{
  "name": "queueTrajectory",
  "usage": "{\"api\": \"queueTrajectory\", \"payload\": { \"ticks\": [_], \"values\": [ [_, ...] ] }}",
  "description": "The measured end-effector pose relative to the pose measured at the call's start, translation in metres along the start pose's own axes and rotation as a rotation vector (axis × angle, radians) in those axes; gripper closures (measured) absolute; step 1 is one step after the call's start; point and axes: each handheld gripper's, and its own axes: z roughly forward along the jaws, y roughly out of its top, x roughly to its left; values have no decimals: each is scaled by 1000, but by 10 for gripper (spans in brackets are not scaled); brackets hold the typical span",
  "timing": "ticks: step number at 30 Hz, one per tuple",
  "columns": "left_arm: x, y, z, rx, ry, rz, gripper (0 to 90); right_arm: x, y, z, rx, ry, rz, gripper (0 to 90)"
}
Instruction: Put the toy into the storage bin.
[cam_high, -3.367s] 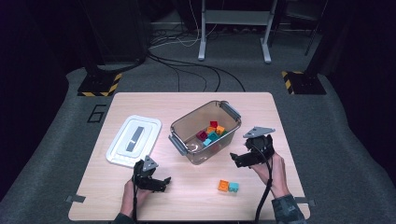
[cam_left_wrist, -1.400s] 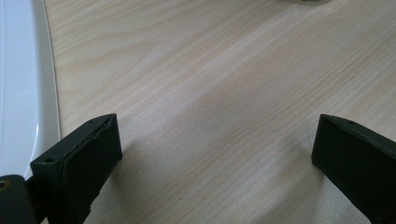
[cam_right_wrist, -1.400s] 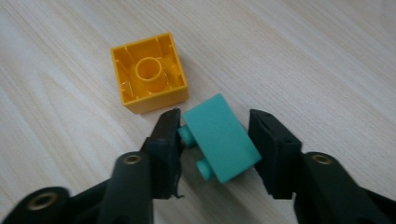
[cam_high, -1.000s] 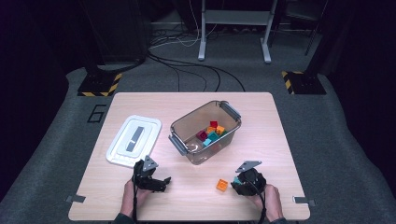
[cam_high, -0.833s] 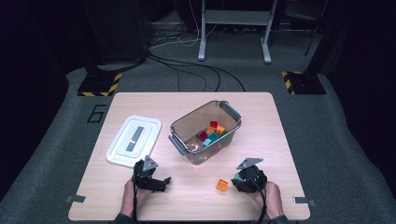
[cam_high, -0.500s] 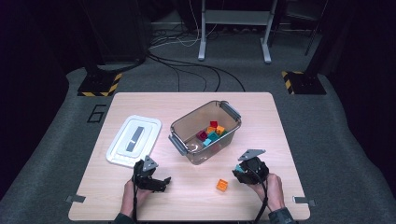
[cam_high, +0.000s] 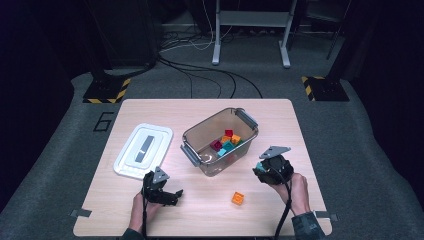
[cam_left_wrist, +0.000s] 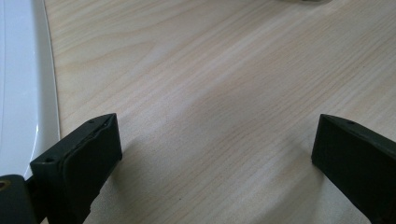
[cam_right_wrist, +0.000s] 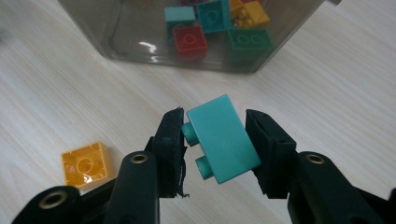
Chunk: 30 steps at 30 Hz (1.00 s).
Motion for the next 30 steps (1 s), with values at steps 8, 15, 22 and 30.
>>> {"api": "queueTrajectory", "payload": {
  "ticks": [8, 15, 22, 30],
  "values": [
    [0, 0, 0, 2, 0, 4, 14, -10, 16, -10, -18, -22, -24, 580],
    [1, 0, 0, 5, 1, 8, 14, -20, 29, -17, -34, -38, -23, 581],
    [1, 0, 0, 5, 1, 8, 14, -28, 42, -22, -54, -50, -23, 581],
    [0, 0, 0, 5, 0, 8, 14, -34, 63, -26, -68, -60, -41, 582]
  ]
}}
